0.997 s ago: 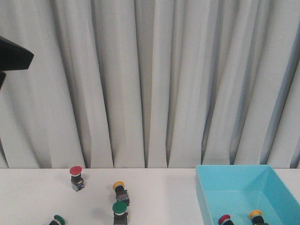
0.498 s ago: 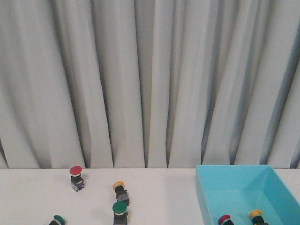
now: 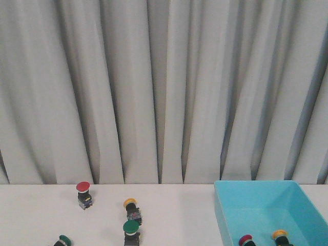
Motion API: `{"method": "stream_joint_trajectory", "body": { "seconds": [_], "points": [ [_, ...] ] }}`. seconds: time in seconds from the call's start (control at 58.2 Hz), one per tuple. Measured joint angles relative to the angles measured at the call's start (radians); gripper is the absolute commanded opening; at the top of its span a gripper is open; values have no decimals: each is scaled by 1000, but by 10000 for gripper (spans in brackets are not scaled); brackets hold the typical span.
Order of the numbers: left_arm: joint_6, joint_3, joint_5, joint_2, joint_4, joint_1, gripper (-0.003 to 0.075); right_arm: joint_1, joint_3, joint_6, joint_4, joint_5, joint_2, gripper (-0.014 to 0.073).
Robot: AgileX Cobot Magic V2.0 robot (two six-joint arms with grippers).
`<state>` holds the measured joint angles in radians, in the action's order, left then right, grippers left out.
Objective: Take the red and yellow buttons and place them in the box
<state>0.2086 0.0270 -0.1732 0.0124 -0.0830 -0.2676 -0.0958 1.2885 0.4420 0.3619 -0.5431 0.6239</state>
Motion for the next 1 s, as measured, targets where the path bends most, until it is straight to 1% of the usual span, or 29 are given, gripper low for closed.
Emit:
{"method": "stream_joint_trajectory", "body": {
  "seconds": [0.172,0.344,0.464,0.601,0.997],
  "points": [
    [1,0,6,-1,25,100,-6,0,0,0,0,0,0,-9],
    [1,0,6,-1,25,239,-6,0,0,0,0,0,0,-9],
    [1,0,6,-1,25,310,-6,0,0,0,0,0,0,-9],
    [1,0,2,-1,25,332,-6,0,0,0,0,0,0,-9],
    [1,0,0,-1,25,332,-6,0,0,0,0,0,0,-9]
  ]
}}
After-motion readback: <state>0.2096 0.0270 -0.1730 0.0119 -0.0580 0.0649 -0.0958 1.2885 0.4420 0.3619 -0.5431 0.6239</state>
